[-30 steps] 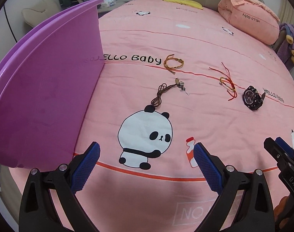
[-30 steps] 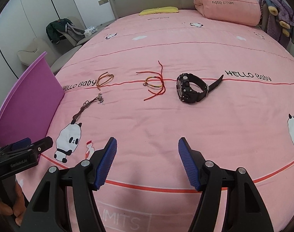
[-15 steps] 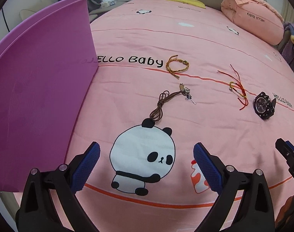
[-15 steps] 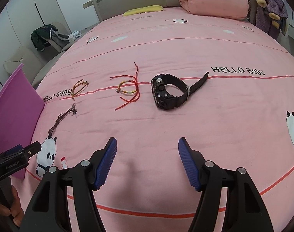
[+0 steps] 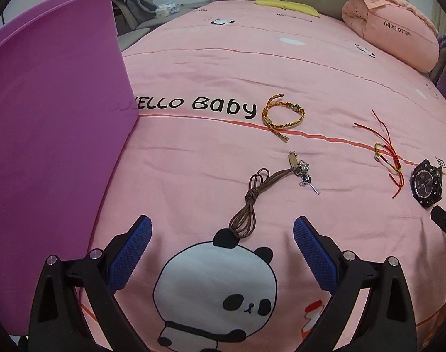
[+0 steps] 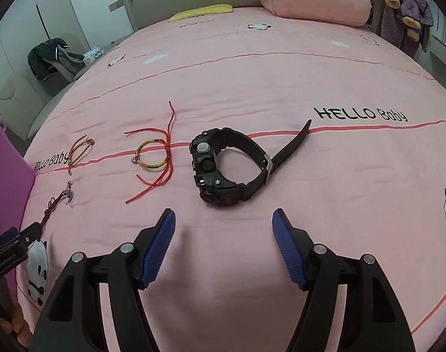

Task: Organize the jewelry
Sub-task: 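Move both open tools back over the remaining jewelry on the bed, then grasp the black wristwatch with right tool while left tool grasps brown cord necklace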

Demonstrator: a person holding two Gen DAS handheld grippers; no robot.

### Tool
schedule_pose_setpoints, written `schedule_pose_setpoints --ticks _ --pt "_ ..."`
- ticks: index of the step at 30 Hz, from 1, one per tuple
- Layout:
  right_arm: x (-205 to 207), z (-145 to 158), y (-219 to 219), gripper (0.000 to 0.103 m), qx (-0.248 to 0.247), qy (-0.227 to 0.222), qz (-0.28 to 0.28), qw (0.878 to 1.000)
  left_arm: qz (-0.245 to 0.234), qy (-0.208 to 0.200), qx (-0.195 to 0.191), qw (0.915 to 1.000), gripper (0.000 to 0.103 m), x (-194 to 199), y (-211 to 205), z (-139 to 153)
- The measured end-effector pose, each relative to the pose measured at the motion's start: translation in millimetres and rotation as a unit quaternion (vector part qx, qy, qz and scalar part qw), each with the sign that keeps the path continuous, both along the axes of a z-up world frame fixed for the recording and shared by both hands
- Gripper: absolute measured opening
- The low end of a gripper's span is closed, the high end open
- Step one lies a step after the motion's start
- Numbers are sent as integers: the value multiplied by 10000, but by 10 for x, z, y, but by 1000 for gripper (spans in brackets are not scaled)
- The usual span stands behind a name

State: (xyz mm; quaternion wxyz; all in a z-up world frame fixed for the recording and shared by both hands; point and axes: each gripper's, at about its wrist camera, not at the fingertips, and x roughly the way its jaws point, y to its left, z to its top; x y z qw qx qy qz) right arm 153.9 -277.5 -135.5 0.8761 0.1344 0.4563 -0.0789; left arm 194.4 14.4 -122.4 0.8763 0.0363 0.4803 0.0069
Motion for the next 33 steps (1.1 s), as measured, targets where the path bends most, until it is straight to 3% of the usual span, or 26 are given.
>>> schedule_pose_setpoints --ticks 12,33 --pt "354 -174 -45 66 -175 107 -74 9998 121 -119 124 9998 95 213 -50 -173" --pt "554 -240 -65 67 -367 87 -138 9992 51 -155 134 9998 95 449 -157 -263"
